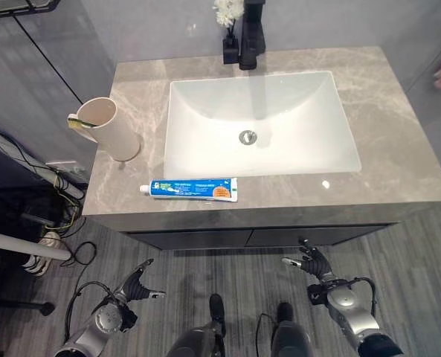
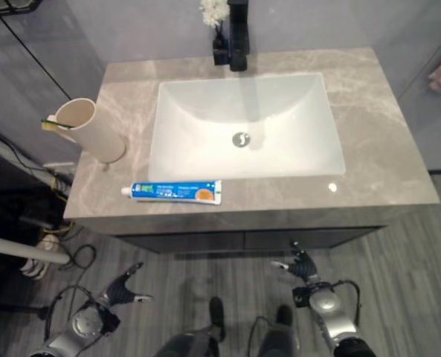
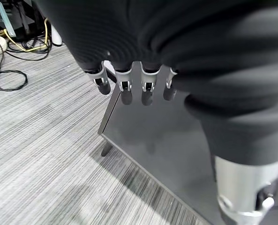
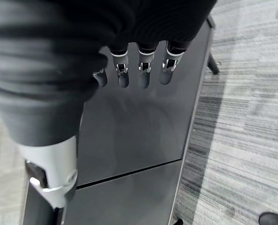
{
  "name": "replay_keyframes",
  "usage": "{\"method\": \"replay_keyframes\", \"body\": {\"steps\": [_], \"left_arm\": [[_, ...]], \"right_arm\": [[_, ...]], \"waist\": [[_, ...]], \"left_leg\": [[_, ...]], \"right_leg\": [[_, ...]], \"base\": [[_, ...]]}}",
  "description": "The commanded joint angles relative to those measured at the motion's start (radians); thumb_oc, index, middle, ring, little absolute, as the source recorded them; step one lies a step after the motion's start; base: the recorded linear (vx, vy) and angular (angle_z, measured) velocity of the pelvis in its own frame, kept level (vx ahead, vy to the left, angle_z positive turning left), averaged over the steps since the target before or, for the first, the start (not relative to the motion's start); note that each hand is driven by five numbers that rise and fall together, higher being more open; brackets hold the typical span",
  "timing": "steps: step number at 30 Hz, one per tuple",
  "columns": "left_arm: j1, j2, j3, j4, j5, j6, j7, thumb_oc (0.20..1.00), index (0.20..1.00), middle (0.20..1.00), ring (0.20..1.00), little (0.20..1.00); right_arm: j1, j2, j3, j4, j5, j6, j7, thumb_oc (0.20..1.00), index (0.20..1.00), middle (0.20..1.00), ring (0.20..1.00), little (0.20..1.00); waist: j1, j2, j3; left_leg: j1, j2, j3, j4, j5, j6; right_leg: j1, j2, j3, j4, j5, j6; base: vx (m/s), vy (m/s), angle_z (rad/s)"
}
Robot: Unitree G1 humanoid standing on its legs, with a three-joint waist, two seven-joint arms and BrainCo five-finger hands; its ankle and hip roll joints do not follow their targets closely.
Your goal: Put brush and paste in cup on sink, flatten towel.
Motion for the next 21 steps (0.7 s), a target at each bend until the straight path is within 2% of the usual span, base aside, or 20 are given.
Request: {"method": "replay_keyframes", "body": {"steps": [1, 2, 3, 4, 6, 8, 10, 12, 13, 15, 16, 17, 19, 20, 21], "left_arm": [[0.052, 0.040, 0.082, -0.087, 0.040, -0.049, 0.020, 1.000, 1.000, 1.000, 1.000, 1.000], [0.054, 0.040, 0.083, -0.088, 0.040, -0.048, 0.019, 1.000, 1.000, 1.000, 1.000, 1.000], [0.080, 0.047, 0.105, -0.099, 0.035, -0.057, 0.025, 1.000, 1.000, 1.000, 1.000, 1.000], [0.106, 0.045, 0.125, -0.115, 0.028, -0.060, 0.033, 1.000, 1.000, 1.000, 1.000, 1.000], [0.133, 0.057, 0.137, -0.160, 0.013, -0.072, 0.036, 1.000, 1.000, 1.000, 1.000, 1.000], [0.133, 0.088, 0.128, -0.191, 0.018, -0.092, 0.039, 1.000, 1.000, 1.000, 1.000, 1.000], [0.137, 0.156, 0.090, -0.257, 0.072, -0.128, 0.035, 1.000, 1.000, 1.000, 1.000, 1.000], [0.129, 0.259, 0.029, -0.343, 0.195, -0.171, 0.046, 1.000, 1.000, 1.000, 1.000, 1.000], [0.134, 0.266, 0.021, -0.350, 0.202, -0.178, 0.056, 1.000, 1.000, 1.000, 1.000, 1.000], [0.120, 0.323, -0.002, -0.420, 0.260, -0.200, 0.089, 1.000, 1.000, 1.000, 1.000, 1.000], [0.089, 0.392, -0.060, -0.492, 0.353, -0.230, 0.115, 1.000, 1.000, 1.000, 1.000, 1.000], [0.082, 0.403, -0.080, -0.502, 0.357, -0.228, 0.112, 1.000, 1.000, 1.000, 1.000, 1.000], [0.032, 0.456, -0.134, -0.524, 0.363, -0.243, 0.104, 1.000, 1.000, 1.000, 1.000, 1.000], [0.010, 0.488, -0.153, -0.541, 0.372, -0.253, 0.112, 1.000, 1.000, 1.000, 1.000, 1.000], [-0.005, 0.508, -0.163, -0.571, 0.375, -0.264, 0.127, 1.000, 1.000, 1.000, 1.000, 1.000]], "right_arm": [[0.005, -0.002, -0.016, -0.036, 0.093, -0.071, 0.011, 1.000, 1.000, 1.000, 1.000, 1.000], [0.005, -0.002, -0.015, -0.036, 0.093, -0.071, 0.011, 1.000, 1.000, 1.000, 1.000, 1.000], [0.006, -0.002, -0.001, -0.014, 0.083, -0.069, 0.014, 1.000, 1.000, 1.000, 1.000, 1.000], [-0.002, -0.001, 0.004, 0.007, 0.076, -0.065, 0.007, 1.000, 1.000, 1.000, 1.000, 1.000], [-0.003, -0.009, 0.002, 0.011, 0.074, -0.069, 0.001, 1.000, 1.000, 1.000, 1.000, 1.000], [-0.021, -0.024, 0.012, 0.028, 0.046, -0.076, -0.004, 1.000, 1.000, 1.000, 1.000, 1.000], [-0.030, -0.049, 0.024, 0.041, 0.006, -0.081, -0.008, 1.000, 1.000, 1.000, 1.000, 1.000], [-0.058, -0.080, 0.043, 0.104, -0.062, -0.100, -0.018, 1.000, 1.000, 1.000, 1.000, 1.000], [-0.072, -0.089, 0.053, 0.129, -0.076, -0.103, -0.028, 1.000, 1.000, 1.000, 1.000, 1.000], [-0.122, -0.090, 0.081, 0.216, -0.096, -0.105, -0.038, 1.000, 1.000, 1.000, 1.000, 1.000], [-0.164, -0.090, 0.116, 0.301, -0.127, -0.095, -0.037, 1.000, 1.000, 1.000, 1.000, 1.000], [-0.187, -0.088, 0.123, 0.359, -0.143, -0.093, -0.043, 1.000, 1.000, 1.000, 1.000, 1.000], [-0.248, -0.089, 0.147, 0.503, -0.218, -0.072, -0.074, 1.000, 1.000, 1.000, 1.000, 1.000], [-0.282, -0.091, 0.152, 0.550, -0.235, -0.067, -0.089, 1.000, 1.000, 1.000, 1.000, 1.000], [-0.307, -0.084, 0.172, 0.581, -0.265, -0.060, -0.095, 1.000, 1.000, 1.000, 1.000, 1.000]], "waist": [[0.011, 0.006, -0.004], [0.010, 0.006, -0.006], [0.030, 0.009, -0.006], [0.040, 0.012, -0.011], [0.048, 0.027, -0.014], [0.058, 0.040, -0.013], [0.063, 0.049, -0.012], [0.069, 0.060, 0.002], [0.076, 0.064, 0.010], [0.086, 0.074, 0.027], [0.096, 0.075, 0.030], [0.101, 0.074, 0.031], [0.091, 0.076, 0.018], [0.097, 0.078, 0.009], [0.108, 0.086, 0.003]], "left_leg": [[-0.038, 0.047, -0.020, 0.120, -0.079, -0.082], [-0.041, 0.047, -0.020, 0.119, -0.075, -0.082], [-0.036, 0.045, -0.017, 0.119, -0.077, -0.084], [-0.031, 0.045, -0.008, 0.113, -0.076, -0.086], [-0.036, 0.045, -0.011, 0.111, -0.070, -0.090], [-0.047, 0.047, -0.022, 0.115, -0.063, -0.098], [-0.053, 0.049, -0.027, 0.113, -0.058, -0.104], [-0.077, 0.050, -0.033, 0.156, -0.065, -0.121], [-0.094, 0.047, -0.038, 0.182, -0.061, -0.129], [-0.135, 0.030, -0.086, 0.247, -0.057, -0.149], [-0.140, 0.016, -0.129, 0.268, -0.065, -0.161], [-0.150, 0.019, -0.130, 0.278, -0.057, -0.163], [-0.133, 0.095, -0.053, 0.246, -0.059, -0.164], [-0.119, 0.108, -0.059, 0.226, -0.058, -0.168], [-0.103, 0.102, -0.101, 0.207, -0.069, -0.170]], "right_leg": [[0.056, 0.070, 0.026, -0.059, 0.002, -0.027], [0.054, 0.071, 0.026, -0.063, 0.007, -0.028], [0.069, 0.083, 0.042, -0.107, 0.013, -0.037], [0.082, 0.080, 0.030, -0.136, 0.025, -0.036], [0.084, 0.083, 0.050, -0.162, 0.032, -0.038], [0.085, 0.083, 0.042, -0.188, 0.038, -0.038], [0.092, 0.081, 0.029, -0.201, 0.037, -0.040], [0.105, 0.074, 0.006, -0.214, 0.037, -0.044], [0.106, 0.069, -0.001, -0.217, 0.036, -0.046], [0.106, 0.066, -0.014, -0.217, 0.037, -0.051], [0.111, 0.067, -0.009, -0.215, 0.029, -0.054], [0.109, 0.062, -0.015, -0.213, 0.034, -0.054], [0.114, 0.033, -0.051, -0.209, 0.031, -0.043], [0.111, 0.026, -0.055, -0.207, 0.030, -0.040], [0.116, 0.025, -0.046, -0.205, 0.025, -0.036]], "base": [[0.03, 0.012, -0.22], [0.04, -0.009, -0.21], [0.05, -0.017, -0.13], [0.07, -0.021, -0.13], [0.03, -0.041, -0.12], [-0.01, -0.094, 0.04], [0.02, -0.097, 0.13], [0.00, -0.118, 0.31], [-0.06, -0.097, 0.36], [-0.03, -0.070, 0.42], [-0.02, -0.054, 0.46], [-0.03, -0.039, 0.33], [-0.02, 0.042, 0.31], [0.05, 0.118, 0.58], [0.05, 0.091, 0.69]]}}
